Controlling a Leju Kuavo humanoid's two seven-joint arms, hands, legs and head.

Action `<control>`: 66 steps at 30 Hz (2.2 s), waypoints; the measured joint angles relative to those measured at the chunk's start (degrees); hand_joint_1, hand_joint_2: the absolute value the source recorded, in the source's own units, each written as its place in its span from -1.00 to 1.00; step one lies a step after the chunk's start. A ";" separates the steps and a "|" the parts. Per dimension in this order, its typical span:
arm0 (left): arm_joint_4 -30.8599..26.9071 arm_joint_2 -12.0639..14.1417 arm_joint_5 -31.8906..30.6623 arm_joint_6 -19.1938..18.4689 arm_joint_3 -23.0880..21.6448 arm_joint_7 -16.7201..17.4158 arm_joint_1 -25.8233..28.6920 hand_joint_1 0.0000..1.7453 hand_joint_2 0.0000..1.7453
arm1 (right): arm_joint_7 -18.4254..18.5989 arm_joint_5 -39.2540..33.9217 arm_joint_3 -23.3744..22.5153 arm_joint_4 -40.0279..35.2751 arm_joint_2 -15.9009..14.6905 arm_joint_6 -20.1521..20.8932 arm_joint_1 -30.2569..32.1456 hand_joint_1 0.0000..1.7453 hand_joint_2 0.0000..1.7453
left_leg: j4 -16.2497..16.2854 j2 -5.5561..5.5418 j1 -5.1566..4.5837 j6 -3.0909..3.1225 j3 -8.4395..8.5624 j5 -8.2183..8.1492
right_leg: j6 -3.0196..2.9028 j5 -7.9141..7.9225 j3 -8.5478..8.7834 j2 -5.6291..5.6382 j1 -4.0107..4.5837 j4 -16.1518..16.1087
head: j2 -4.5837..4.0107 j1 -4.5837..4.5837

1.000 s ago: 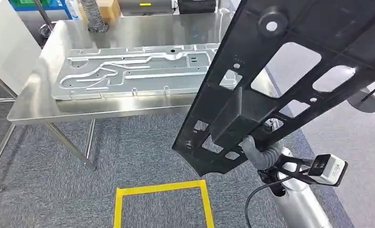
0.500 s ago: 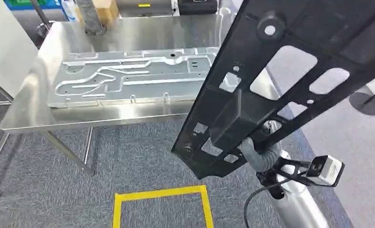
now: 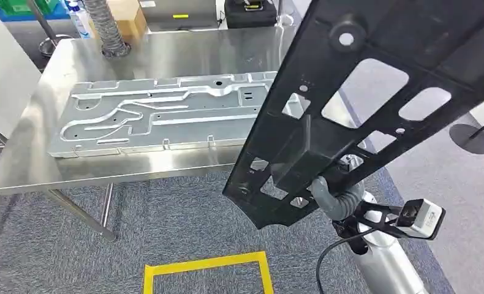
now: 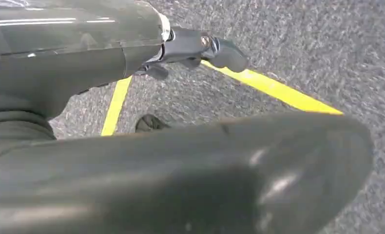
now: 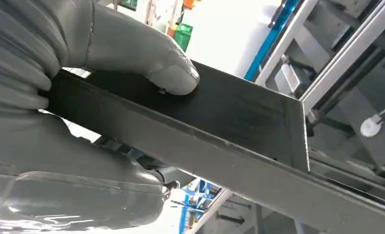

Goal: Take the parts from the cabinet and place them on the table.

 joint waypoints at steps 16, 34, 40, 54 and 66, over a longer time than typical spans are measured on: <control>0.00 -0.31 0.04 -0.02 0.02 -0.20 -0.22 -1.00 -1.00 | 0.02 0.24 -0.48 0.68 0.15 0.39 -0.07 1.00 1.00 | -0.98 -0.09 -0.15 -0.76 7.35 -4.55 | -1.38 5.34 -7.16 -0.40 0.48 -0.49 | 0.00 0.02; 0.02 -0.79 0.81 -0.20 0.15 -1.73 -0.74 -1.00 -1.00 | 11.13 49.56 -1.74 21.10 0.11 -41.21 -26.32 1.00 1.00 | -1.10 -0.24 -0.19 0.71 -1.39 2.89 | -0.06 -2.55 -2.33 0.01 0.07 2.74 | 0.00 0.00; 0.02 -0.90 -0.09 -0.22 0.00 -2.03 -1.63 -1.00 -1.00 | 26.85 87.14 10.04 38.31 0.13 -46.44 -39.04 1.00 1.00 | -0.99 -1.13 0.14 0.75 -0.51 2.12 | 0.87 -2.32 -10.43 -0.22 -0.96 14.20 | 0.00 0.00; 0.02 -1.75 -3.61 -1.38 -2.69 -3.08 -3.12 -1.00 -1.00 | 20.83 88.25 22.08 66.43 -0.74 -40.44 -45.33 1.00 1.00 | 17.28 -0.86 0.48 -2.34 -10.43 -5.31 | -1.69 2.73 -3.14 -4.38 0.12 -1.08 | 0.00 0.00; 0.04 -2.08 -6.47 0.22 -5.47 -2.49 -4.95 -1.00 -1.00 | 12.57 81.66 21.31 71.12 0.00 -50.35 -39.75 1.00 1.00 | -0.21 -2.78 0.44 0.73 -2.35 2.64 | 0.69 -3.71 -6.80 -2.00 -0.51 8.78 | 0.00 0.00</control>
